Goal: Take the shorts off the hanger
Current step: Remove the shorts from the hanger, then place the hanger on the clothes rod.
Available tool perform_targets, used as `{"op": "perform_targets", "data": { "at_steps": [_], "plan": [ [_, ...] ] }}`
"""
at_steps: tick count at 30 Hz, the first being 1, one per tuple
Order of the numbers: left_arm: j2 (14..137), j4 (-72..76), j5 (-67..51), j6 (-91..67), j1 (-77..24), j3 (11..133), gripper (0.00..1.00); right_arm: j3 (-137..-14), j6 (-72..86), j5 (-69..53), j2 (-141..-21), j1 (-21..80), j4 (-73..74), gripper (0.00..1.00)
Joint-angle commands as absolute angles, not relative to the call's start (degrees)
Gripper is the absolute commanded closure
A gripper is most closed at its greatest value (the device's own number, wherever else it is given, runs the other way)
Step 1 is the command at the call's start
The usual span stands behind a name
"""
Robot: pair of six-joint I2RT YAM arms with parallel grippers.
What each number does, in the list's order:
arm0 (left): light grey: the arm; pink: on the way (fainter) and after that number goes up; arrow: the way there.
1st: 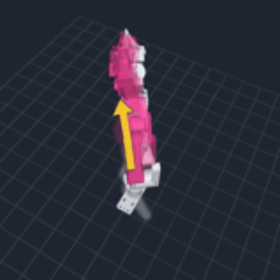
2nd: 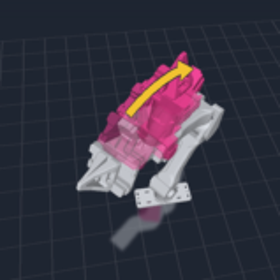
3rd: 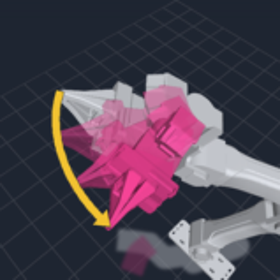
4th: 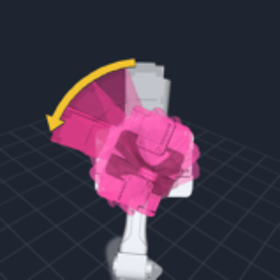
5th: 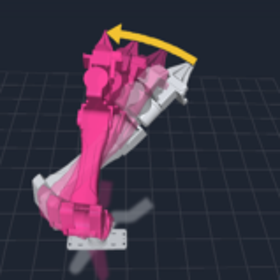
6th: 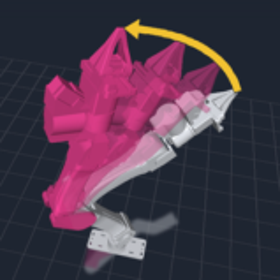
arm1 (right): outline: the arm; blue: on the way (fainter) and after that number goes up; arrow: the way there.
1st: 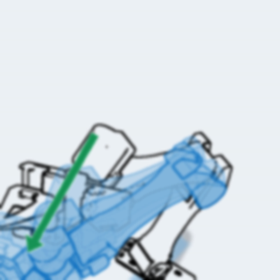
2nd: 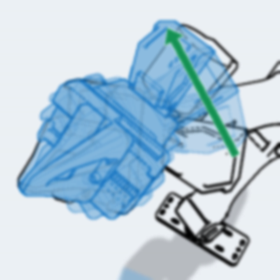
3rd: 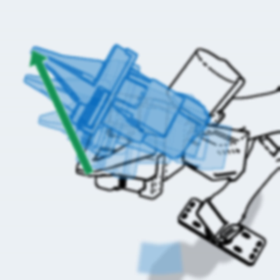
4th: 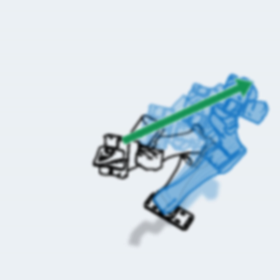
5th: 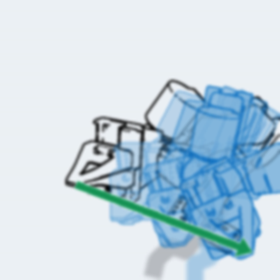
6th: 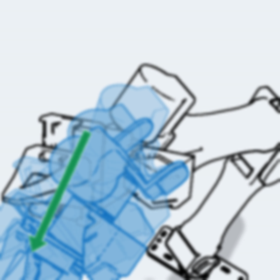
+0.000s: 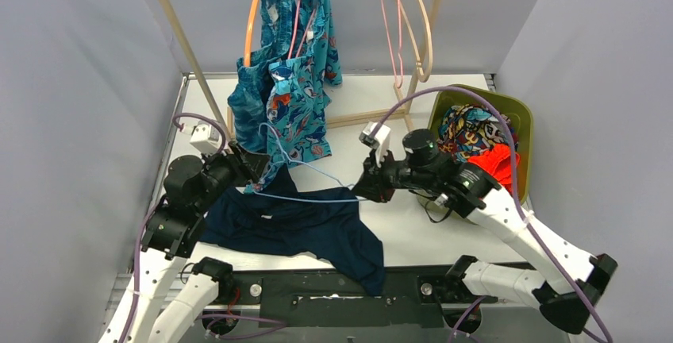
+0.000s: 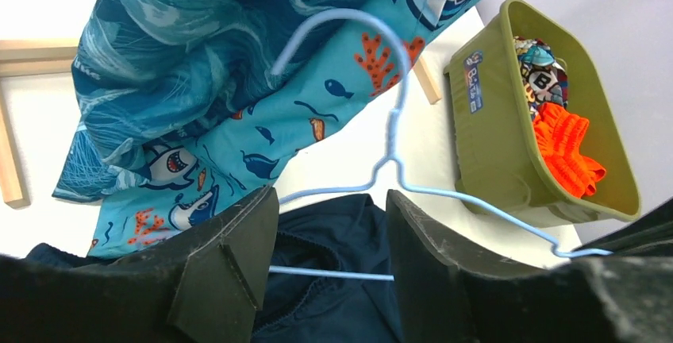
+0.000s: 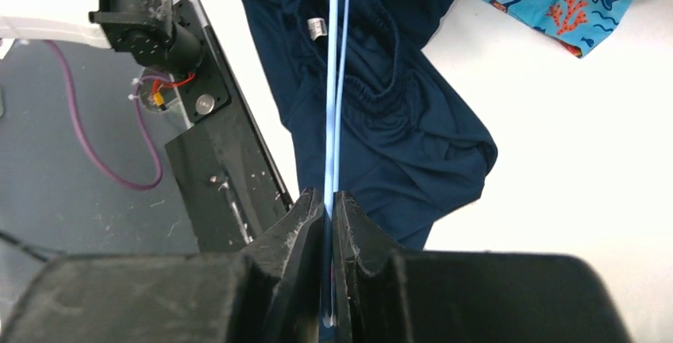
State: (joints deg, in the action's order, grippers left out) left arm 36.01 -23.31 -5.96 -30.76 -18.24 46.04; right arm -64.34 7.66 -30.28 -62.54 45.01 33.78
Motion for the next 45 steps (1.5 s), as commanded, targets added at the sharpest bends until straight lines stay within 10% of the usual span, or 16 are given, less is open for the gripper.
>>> {"op": "perform_targets", "data": {
  "at_steps": [1,24,45],
  "plan": [
    [33.79,-18.54,-9.12,-29.97,-18.11,45.04,0.48,-62.67,10.96,-31.33,-55.02,45.09,34.14,1.00],
    [25.43,-20.74,8.42,-22.31,-18.13,34.65,0.29,-65.88,16.22,-11.87,-39.90,45.03,52.09,1.00],
    [22.89,-18.29,13.43,-22.54,-17.44,29.74,0.19,-58.33,20.21,9.51,-48.36,45.66,16.38,1.00]
  ]
}}
